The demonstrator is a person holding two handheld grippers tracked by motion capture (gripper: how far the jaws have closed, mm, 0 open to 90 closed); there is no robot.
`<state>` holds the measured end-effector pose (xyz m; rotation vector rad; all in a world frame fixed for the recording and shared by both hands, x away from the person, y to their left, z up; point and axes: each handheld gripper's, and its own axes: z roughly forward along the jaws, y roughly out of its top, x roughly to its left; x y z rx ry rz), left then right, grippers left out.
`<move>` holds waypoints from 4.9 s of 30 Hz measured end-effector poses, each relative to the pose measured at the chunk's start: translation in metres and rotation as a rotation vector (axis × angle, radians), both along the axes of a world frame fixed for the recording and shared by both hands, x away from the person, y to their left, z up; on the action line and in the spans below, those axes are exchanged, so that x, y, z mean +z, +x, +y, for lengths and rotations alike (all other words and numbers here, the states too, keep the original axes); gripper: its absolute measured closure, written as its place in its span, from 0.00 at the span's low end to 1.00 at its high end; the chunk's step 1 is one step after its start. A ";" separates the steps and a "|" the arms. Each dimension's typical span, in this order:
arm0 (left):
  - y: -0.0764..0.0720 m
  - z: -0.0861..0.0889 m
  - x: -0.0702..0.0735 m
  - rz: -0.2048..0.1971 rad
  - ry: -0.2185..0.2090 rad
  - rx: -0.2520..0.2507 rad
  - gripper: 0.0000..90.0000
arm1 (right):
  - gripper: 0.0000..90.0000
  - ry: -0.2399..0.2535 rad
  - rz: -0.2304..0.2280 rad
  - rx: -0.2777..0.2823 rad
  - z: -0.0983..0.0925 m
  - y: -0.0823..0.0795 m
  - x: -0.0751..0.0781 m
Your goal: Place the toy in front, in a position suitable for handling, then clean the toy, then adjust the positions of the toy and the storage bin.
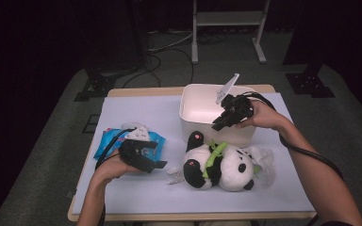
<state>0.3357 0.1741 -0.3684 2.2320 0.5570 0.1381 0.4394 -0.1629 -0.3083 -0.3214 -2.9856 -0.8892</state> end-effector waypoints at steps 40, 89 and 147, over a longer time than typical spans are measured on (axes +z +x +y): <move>0.006 0.008 0.001 -0.006 -0.022 0.024 0.12 | 0.63 0.107 0.000 -0.063 -0.043 -0.077 0.017; 0.001 0.011 0.003 -0.014 -0.024 0.026 0.12 | 0.57 0.052 0.049 -0.049 -0.013 -0.066 -0.015; 0.003 0.014 0.007 -0.028 -0.042 0.028 0.12 | 0.88 0.063 -0.070 -0.020 -0.020 -0.087 0.062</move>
